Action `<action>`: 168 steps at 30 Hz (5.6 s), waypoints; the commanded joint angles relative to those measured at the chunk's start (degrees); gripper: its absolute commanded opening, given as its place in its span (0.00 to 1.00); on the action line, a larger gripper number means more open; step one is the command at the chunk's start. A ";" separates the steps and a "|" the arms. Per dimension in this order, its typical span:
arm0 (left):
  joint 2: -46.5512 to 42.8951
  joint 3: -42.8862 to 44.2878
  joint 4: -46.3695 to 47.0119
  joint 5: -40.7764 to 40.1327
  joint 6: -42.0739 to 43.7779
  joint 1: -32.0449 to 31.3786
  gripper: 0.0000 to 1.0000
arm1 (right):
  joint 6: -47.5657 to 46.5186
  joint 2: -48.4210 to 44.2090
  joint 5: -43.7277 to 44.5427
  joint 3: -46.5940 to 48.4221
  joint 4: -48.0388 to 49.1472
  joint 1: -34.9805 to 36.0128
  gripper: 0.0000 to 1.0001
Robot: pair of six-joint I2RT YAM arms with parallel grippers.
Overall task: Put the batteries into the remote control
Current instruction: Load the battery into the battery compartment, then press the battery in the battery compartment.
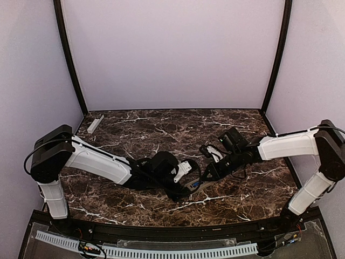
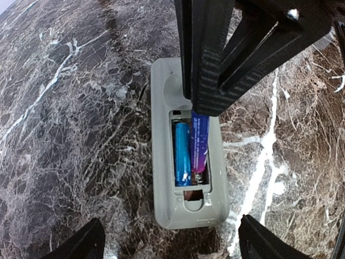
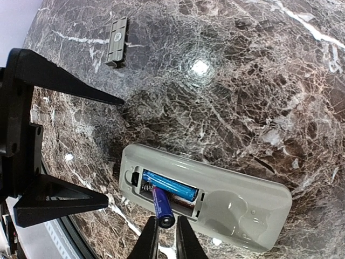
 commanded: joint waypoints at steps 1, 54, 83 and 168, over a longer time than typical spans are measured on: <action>0.55 1.59 -0.33 0.71 1.43 -0.48 0.86 | -0.16 -0.61 1.49 -0.49 0.33 0.32 0.13; 6.43 1.78 3.43 3.54 1.62 -0.64 0.52 | -3.04 6.35 0.77 1.67 -0.46 3.03 0.01; 1.55 -3.77 10.42 2.38 -1.33 -0.64 0.72 | -3.89 12.21 15.16 3.44 -5.86 8.62 0.00; 9.21 24.27 -22.16 7.47 -6.20 5.33 0.86 | 1.52 -1.91 -4.04 -8.61 6.44 -8.69 0.33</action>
